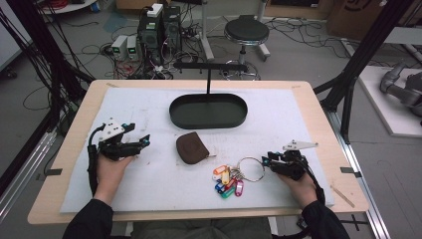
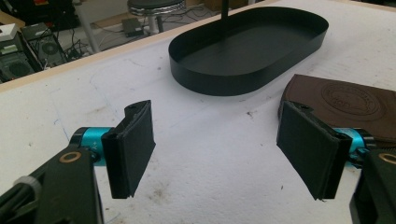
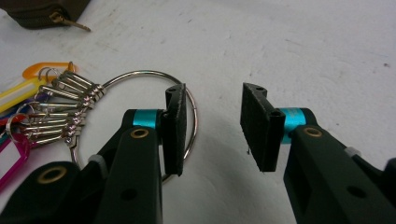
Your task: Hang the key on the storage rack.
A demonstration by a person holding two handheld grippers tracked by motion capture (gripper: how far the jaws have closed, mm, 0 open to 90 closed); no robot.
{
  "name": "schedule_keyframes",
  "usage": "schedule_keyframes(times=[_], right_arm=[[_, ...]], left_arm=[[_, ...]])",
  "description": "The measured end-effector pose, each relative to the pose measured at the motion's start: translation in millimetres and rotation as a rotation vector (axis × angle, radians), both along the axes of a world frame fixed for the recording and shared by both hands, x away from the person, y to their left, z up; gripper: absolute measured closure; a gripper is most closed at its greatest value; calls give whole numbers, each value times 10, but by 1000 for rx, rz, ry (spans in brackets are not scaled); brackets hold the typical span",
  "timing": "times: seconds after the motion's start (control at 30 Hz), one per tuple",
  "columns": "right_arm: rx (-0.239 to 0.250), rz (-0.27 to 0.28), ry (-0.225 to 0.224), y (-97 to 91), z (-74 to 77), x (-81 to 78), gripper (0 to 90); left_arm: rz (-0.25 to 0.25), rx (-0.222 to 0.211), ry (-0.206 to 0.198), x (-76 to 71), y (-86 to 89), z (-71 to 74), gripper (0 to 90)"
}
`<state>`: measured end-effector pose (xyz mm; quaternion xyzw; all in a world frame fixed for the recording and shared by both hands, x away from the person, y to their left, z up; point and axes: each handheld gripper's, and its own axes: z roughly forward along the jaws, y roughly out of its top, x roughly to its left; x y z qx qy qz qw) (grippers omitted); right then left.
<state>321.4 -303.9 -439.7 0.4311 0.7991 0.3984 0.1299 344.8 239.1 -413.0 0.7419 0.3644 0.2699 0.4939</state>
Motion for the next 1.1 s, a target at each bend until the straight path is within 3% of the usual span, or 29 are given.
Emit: schedule_keyframes(times=[0.23,0.3,0.9,1.1], right_arm=[[-36,43,16,121,-50,38,673],[-70,54,24,157,-71,51,697],[-200,85,-84,265,-78,-23,871],[-154,90,-66,228,-74,13,873]], left_arm=[[-1,5,6,-10,-3,-13,274],[0,9,10,-14,-1,-12,274],[8,21,10,-33,-6,-23,274],[7,23,10,-36,0,-20,274]])
